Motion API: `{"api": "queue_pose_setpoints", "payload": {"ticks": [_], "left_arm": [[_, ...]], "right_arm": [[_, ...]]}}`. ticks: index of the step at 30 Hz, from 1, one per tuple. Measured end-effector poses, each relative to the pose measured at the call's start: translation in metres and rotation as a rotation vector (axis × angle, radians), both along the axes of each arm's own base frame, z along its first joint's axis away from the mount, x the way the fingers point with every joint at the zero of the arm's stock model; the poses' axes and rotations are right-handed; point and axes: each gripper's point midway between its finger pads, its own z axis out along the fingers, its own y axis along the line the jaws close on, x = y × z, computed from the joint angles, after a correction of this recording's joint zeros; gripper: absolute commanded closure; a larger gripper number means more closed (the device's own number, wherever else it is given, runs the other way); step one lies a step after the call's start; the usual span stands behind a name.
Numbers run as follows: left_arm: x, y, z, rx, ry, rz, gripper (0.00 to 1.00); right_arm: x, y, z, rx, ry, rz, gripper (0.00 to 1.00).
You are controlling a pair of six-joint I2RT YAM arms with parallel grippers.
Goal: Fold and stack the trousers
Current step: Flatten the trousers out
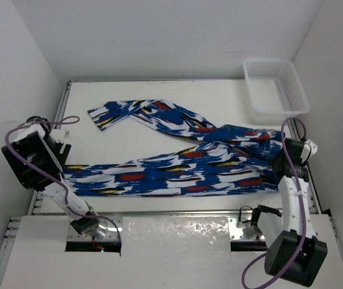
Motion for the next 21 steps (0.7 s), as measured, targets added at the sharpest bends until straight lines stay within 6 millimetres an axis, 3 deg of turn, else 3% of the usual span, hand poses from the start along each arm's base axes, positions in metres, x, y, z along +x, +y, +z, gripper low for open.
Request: {"api": "queue_pose_setpoints", "payload": {"ticks": [2,3,7,8,11,21], "left_arm": [[0.002,0.000,-0.010,0.000,0.000,-0.003,0.35],[0.004,0.000,-0.014,-0.002,-0.001,-0.004,0.49],[0.019,0.006,-0.030,0.004,-0.043,0.009,0.77],[0.023,0.007,-0.030,0.009,-0.060,0.012,0.89],[0.034,0.011,-0.031,0.022,-0.109,0.018,0.99],[0.057,0.019,-0.032,0.073,-0.250,0.082,0.98]], "right_arm": [[-0.011,0.011,-0.027,0.048,0.052,0.027,0.55],[-0.016,0.016,-0.038,0.069,0.079,0.035,0.56],[-0.036,0.030,-0.075,0.142,0.191,0.054,0.59],[-0.040,0.031,-0.082,0.153,0.218,0.053,0.59],[-0.051,0.035,-0.098,0.177,0.283,0.048,0.59],[-0.055,0.032,-0.108,0.201,0.335,0.031,0.59]]}}
